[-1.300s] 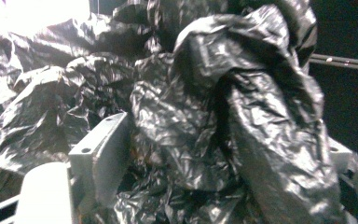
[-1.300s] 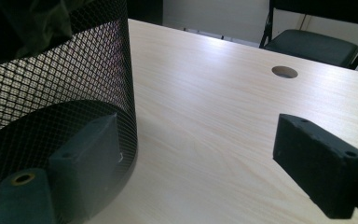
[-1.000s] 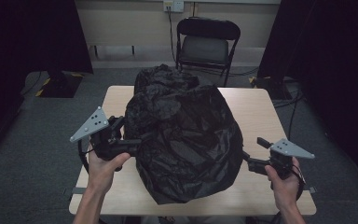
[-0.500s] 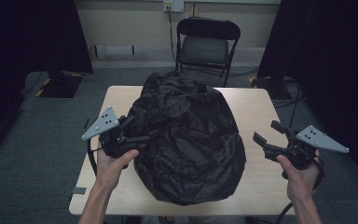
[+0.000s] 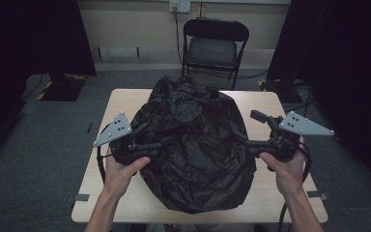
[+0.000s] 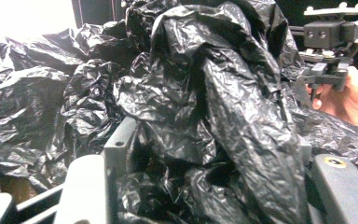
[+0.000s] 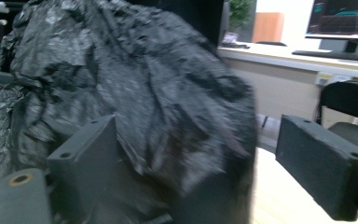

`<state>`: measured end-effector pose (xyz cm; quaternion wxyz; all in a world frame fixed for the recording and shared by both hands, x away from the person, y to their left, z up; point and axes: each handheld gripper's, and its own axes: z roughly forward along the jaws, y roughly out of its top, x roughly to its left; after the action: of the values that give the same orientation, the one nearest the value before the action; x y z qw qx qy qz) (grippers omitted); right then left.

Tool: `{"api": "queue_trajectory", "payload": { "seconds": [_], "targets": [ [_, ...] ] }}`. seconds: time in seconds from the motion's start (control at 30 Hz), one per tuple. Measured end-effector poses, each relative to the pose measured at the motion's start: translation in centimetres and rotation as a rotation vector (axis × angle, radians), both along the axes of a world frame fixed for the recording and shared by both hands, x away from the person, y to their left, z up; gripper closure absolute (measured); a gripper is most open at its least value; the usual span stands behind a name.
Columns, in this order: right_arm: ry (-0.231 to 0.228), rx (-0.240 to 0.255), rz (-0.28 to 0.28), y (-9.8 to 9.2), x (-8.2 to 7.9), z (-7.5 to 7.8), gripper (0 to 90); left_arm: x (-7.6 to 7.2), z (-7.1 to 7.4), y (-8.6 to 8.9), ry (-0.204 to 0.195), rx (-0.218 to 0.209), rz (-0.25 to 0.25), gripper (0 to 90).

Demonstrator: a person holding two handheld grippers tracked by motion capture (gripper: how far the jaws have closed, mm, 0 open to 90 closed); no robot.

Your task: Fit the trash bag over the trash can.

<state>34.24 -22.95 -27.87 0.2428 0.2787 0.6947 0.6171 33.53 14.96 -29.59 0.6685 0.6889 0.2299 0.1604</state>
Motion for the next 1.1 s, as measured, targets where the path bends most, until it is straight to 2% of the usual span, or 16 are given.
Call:
{"api": "queue_trajectory", "payload": {
  "seconds": [0.17, 0.23, 0.33, 0.4, 0.47, 0.6, 0.8, 0.93, 1.0, 1.1],
  "targets": [
    [0.029, -0.018, 0.064, 1.3, 1.0, -0.4, 30.8, -0.1, -0.1, 0.1, -0.002, 0.01, -0.008, 40.5],
    [0.04, -0.039, 0.087, 1.6, 1.2, -0.6, 48.0, -0.1, -0.1, 0.1, -0.003, 0.008, -0.007, 40.5],
    [0.037, -0.032, 0.116, 1.6, 1.3, -0.9, 74.9, -0.2, -0.1, 0.1, -0.005, -0.001, -0.007, 38.0],
    [0.041, -0.035, 0.109, 1.4, 1.3, -1.1, 85.5, -0.3, 0.0, 0.3, -0.007, -0.006, 0.0, 32.3],
    [0.039, -0.053, 0.081, 1.1, 1.2, -1.3, 90.0, -0.4, 0.1, 0.5, -0.01, -0.011, 0.002, 27.1],
    [0.021, -0.049, 0.044, 0.2, 0.8, -1.4, 90.0, -0.6, 0.4, 1.1, -0.009, -0.022, 0.013, 21.0],
    [-0.003, -0.055, -0.037, -1.0, 0.2, -1.4, 90.0, -1.2, 0.9, 1.7, -0.022, -0.02, -0.005, 17.6],
    [0.009, -0.049, -0.086, -2.4, 0.2, -2.0, 90.0, -1.5, 1.1, 2.0, -0.017, -0.03, -0.024, 17.5],
    [0.02, -0.058, -0.102, -2.7, 0.3, -2.3, 90.0, -1.7, 1.3, 2.2, -0.021, -0.007, -0.036, 17.1],
    [0.04, -0.072, -0.129, -3.4, 0.6, -3.2, 90.0, -1.9, 1.4, 2.7, -0.028, -0.005, -0.045, 16.6]
  ]
}}
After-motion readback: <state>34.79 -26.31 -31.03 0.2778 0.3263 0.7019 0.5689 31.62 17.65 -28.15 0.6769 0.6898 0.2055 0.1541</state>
